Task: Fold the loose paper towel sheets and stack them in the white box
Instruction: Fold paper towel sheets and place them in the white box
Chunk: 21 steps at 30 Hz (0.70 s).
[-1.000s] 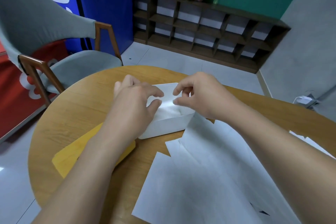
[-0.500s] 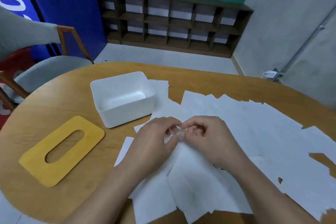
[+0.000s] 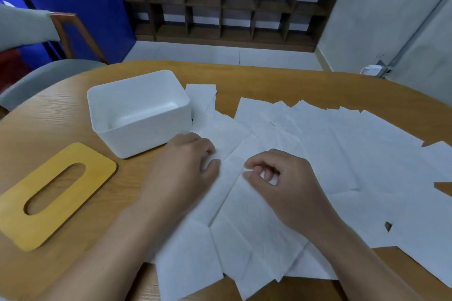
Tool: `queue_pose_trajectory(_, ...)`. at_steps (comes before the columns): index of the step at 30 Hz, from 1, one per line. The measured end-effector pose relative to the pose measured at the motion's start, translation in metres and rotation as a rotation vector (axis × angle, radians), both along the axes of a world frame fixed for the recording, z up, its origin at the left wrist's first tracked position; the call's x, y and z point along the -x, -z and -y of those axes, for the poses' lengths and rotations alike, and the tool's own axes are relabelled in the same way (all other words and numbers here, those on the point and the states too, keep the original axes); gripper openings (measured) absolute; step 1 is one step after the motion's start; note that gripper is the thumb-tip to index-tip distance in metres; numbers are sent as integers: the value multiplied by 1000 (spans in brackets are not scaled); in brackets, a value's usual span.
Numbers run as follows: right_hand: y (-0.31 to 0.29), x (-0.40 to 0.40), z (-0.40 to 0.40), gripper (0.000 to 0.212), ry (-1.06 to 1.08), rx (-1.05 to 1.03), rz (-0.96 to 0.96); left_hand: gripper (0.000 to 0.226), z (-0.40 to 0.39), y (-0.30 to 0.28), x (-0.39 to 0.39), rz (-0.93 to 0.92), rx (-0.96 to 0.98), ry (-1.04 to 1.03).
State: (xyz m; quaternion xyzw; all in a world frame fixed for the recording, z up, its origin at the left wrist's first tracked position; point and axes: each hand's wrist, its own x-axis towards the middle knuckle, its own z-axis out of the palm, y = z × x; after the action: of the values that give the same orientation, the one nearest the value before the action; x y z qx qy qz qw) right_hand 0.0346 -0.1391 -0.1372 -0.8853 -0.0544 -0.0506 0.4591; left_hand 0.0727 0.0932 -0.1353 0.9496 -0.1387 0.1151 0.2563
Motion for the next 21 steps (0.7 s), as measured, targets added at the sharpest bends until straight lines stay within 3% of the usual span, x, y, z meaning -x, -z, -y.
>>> queue_pose_trajectory(6,-4,3,5,10,7,-28,34,14,6,-1,-3,42,-132,-56)
queue_pose_trajectory(9,-7,5,6,12,27,-47,40,14,5,-2,-3,55,-103,-83)
queue_pose_trajectory(12,-9,6,6,17,53,-25,104,13,2,-8,2,42,56,-54)
queue_pose_trajectory(17,-26,10,5,72,18,248,286,11,3,-32,20,-167,391,138)
queue_pose_trajectory(19,-32,10,8,76,-28,339,344,9,2,-34,23,-273,436,275)
queue_pose_trajectory(21,-34,11,13,64,-74,331,362,8,1,-32,21,-359,481,376)
